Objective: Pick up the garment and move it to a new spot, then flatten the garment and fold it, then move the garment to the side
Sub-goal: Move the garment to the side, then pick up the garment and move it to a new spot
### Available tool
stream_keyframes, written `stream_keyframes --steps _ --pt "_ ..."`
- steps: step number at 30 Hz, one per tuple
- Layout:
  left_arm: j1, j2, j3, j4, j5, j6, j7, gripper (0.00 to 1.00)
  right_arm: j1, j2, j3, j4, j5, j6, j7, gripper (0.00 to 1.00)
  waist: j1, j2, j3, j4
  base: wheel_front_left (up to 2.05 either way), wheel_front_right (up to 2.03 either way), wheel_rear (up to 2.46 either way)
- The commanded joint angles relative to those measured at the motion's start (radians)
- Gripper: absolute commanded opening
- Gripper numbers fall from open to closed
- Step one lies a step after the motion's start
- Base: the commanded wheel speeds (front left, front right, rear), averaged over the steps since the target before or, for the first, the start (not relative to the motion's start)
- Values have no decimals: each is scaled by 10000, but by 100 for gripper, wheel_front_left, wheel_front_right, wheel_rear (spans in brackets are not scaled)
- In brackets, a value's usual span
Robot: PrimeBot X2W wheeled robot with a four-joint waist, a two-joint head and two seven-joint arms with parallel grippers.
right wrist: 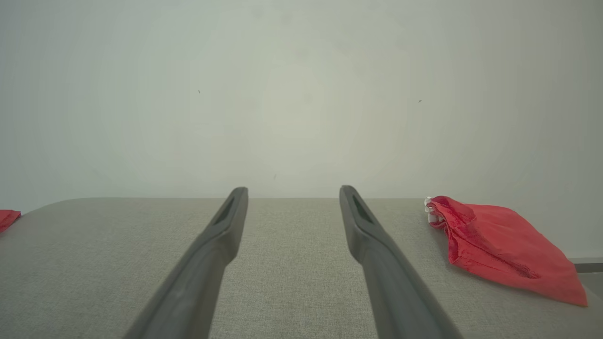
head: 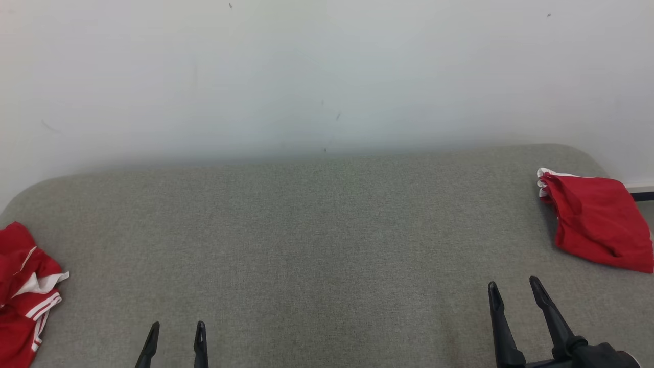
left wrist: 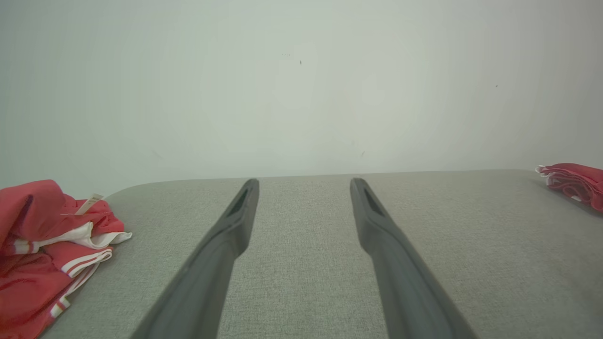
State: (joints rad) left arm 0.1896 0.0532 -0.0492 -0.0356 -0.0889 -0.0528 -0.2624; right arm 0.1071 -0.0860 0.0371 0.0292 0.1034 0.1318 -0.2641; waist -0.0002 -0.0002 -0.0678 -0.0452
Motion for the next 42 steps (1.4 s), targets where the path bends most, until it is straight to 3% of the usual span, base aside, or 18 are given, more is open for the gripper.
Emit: stream_keyframes --steps 1,42 --pt "193 -30 15 -52 76 -2 -19 100 190 62 -57 -124 -20 -24 -8 100 2 2 -54 -59 0 0 0" --pt "329 -35 -202 295 118 98 -19 100 599 330 118 -112 -18 -25 -8 100 2 2 -168 -205 0 0 0"
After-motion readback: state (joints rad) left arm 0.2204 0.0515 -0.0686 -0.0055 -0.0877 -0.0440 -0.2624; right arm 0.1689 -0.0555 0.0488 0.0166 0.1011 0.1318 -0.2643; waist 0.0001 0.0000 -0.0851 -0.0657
